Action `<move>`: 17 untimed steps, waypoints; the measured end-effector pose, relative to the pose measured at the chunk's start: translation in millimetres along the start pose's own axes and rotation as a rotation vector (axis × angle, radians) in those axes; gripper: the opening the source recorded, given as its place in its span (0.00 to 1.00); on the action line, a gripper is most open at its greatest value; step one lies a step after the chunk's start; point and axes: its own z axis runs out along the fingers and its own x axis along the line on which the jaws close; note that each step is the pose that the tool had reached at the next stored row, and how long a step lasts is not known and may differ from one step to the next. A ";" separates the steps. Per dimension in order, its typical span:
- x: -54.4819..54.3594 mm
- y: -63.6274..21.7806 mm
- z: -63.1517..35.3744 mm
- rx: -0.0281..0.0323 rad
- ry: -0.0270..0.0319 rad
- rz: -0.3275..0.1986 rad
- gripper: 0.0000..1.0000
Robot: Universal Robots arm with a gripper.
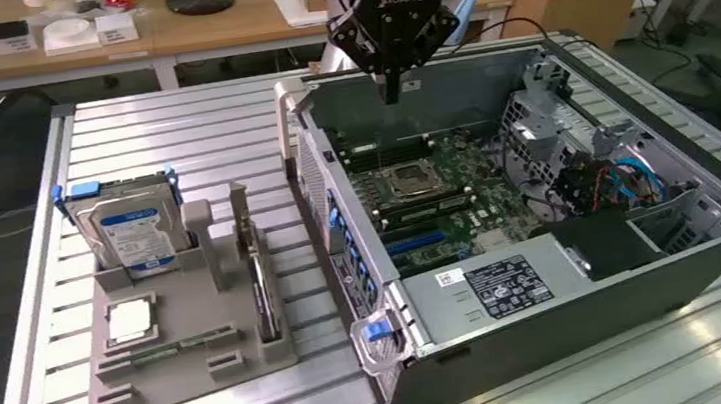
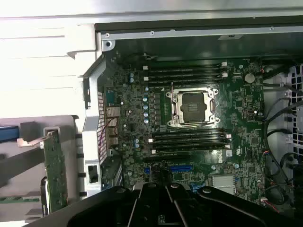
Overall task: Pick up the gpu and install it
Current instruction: 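Reach for the gpu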
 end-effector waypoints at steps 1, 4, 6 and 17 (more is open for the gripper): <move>0.0 0.0 0.0 0.0001 0.0000 0.000 0.11; 0.2 0.0 0.0 0.0000 0.0000 0.000 0.11; 0.6 0.0 0.0 0.0001 -0.0001 0.000 0.11; 5.3 -0.4 -0.1 0.0000 0.0000 0.000 0.11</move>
